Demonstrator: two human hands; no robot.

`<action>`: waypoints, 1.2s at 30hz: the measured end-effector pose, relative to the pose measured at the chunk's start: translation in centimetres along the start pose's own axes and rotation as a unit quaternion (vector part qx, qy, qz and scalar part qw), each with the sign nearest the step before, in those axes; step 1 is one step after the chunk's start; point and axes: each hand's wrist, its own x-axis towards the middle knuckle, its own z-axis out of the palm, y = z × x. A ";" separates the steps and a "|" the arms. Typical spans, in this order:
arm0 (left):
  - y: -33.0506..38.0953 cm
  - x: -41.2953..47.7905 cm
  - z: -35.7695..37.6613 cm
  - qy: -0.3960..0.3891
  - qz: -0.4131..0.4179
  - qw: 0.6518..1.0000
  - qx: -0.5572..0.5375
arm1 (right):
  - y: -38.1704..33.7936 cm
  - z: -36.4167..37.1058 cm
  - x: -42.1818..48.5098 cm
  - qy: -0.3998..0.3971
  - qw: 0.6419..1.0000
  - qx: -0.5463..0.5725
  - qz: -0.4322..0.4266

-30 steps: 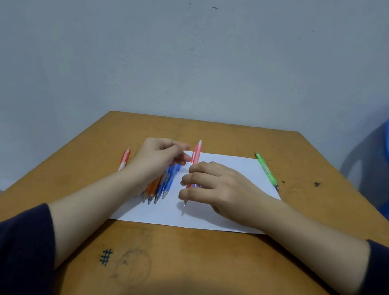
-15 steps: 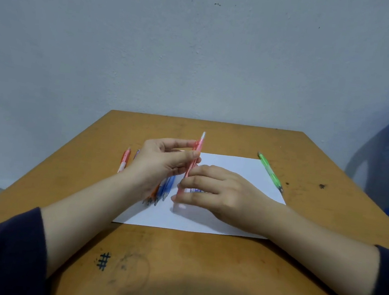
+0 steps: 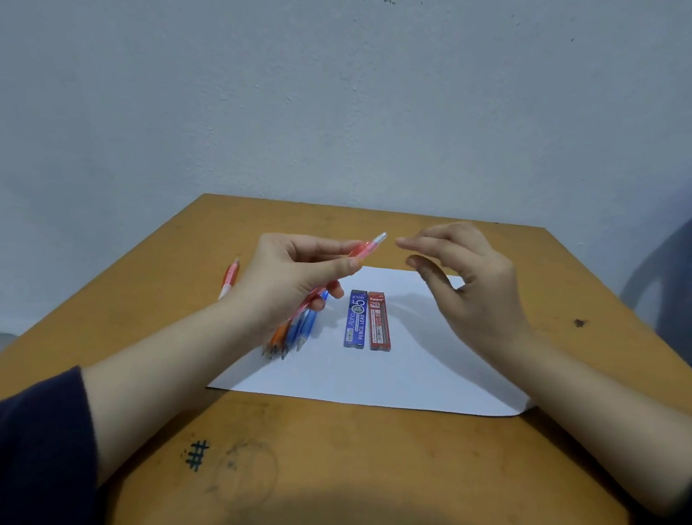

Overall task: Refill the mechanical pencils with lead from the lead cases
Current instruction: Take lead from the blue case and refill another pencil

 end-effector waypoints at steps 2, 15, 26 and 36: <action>-0.2 0.0 0.1 -0.007 0.031 0.999 0.042 | 0.2 0.2 -0.1 -0.020 1.000 0.001 0.002; -1.0 0.2 0.2 -0.004 0.134 0.971 0.199 | 0.8 0.3 -0.1 -0.037 0.999 0.000 -0.016; -1.6 0.8 -0.2 0.018 0.174 0.954 0.244 | 0.8 0.2 0.1 -0.037 0.998 0.003 0.052; -2.2 1.5 -1.2 0.036 0.204 0.929 0.308 | 2.5 -0.2 0.2 -0.299 0.948 -0.076 0.075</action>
